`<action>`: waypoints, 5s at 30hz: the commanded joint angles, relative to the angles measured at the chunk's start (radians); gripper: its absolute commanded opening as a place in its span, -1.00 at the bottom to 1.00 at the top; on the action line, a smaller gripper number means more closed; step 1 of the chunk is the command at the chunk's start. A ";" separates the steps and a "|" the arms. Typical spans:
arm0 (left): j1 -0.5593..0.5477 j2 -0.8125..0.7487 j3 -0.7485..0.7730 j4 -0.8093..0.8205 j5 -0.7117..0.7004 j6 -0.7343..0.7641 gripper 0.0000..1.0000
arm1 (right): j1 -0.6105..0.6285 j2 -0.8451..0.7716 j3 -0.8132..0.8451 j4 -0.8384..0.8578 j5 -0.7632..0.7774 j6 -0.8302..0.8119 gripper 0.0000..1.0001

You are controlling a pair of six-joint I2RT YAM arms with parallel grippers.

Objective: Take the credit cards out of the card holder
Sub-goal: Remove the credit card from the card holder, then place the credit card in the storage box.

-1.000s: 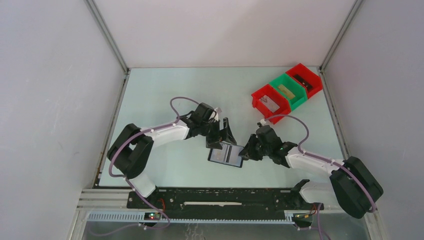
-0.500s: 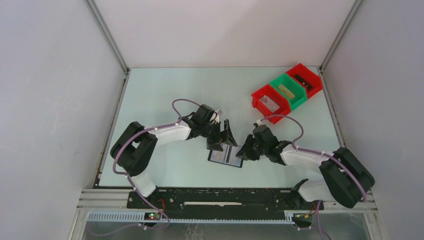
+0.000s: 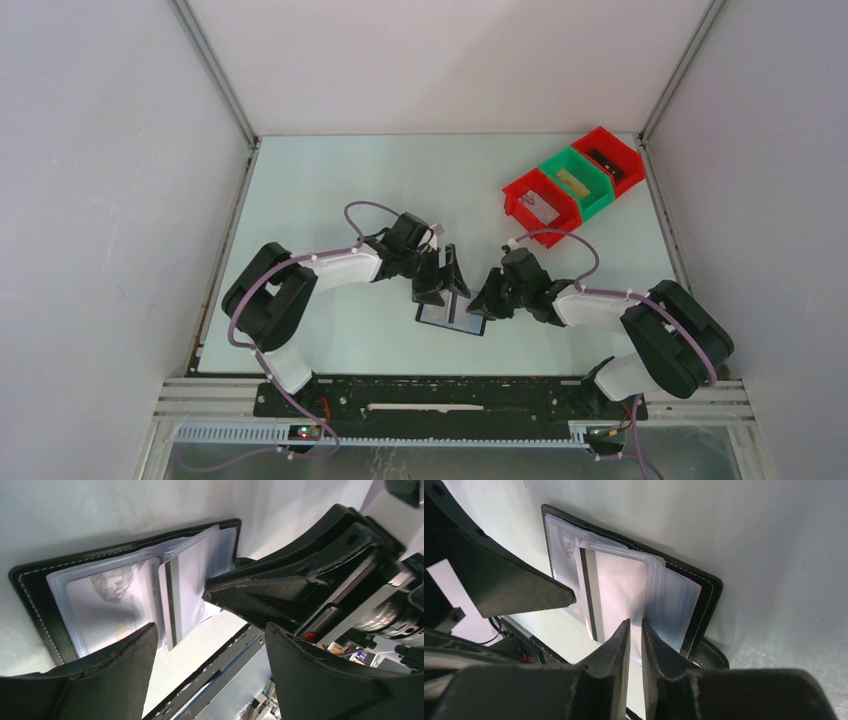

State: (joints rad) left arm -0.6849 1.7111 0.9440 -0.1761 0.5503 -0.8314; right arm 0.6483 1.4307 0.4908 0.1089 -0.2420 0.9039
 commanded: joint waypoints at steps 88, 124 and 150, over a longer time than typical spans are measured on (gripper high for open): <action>0.160 -0.473 0.033 0.052 0.293 0.068 -1.00 | -0.192 -0.336 -0.020 0.516 -0.460 0.242 0.57; 0.224 -0.491 0.222 -0.374 -0.005 0.304 0.51 | -0.236 -0.311 0.717 -0.801 0.372 -0.554 -1.00; 0.231 -0.469 0.138 -0.305 -0.038 0.246 0.78 | -0.317 0.325 0.895 -0.402 0.678 -1.457 -1.00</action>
State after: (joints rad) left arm -0.4576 1.2457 1.1187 -0.5560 0.4797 -0.5594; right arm 0.3637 1.7340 1.3457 -0.3798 0.4671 -0.4618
